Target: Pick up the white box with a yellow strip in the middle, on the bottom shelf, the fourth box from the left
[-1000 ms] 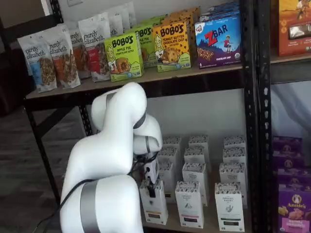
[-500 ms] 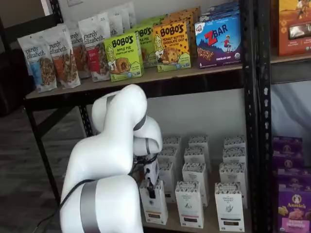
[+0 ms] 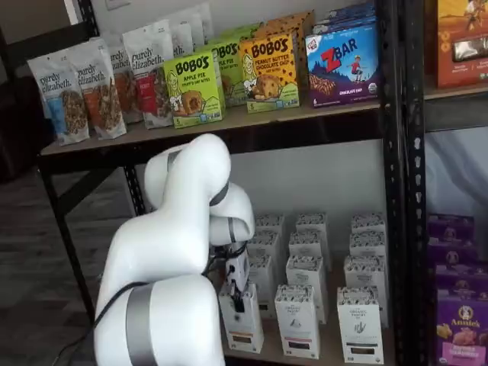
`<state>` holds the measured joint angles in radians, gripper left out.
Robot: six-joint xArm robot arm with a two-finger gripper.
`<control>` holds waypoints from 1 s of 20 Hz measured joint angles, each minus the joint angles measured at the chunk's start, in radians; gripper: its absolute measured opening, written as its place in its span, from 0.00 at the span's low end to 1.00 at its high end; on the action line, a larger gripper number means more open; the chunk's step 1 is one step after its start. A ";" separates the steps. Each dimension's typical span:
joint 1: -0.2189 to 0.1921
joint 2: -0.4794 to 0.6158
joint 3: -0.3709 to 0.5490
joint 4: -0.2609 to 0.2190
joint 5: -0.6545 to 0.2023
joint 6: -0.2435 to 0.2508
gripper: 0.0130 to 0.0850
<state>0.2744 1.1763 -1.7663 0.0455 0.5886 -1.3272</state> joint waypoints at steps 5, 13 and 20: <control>0.001 0.001 -0.003 0.009 0.006 -0.006 0.61; 0.005 -0.017 0.033 -0.005 -0.022 0.008 0.56; 0.013 -0.061 0.102 -0.022 -0.037 0.031 0.56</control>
<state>0.2877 1.1150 -1.6647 0.0238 0.5518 -1.2964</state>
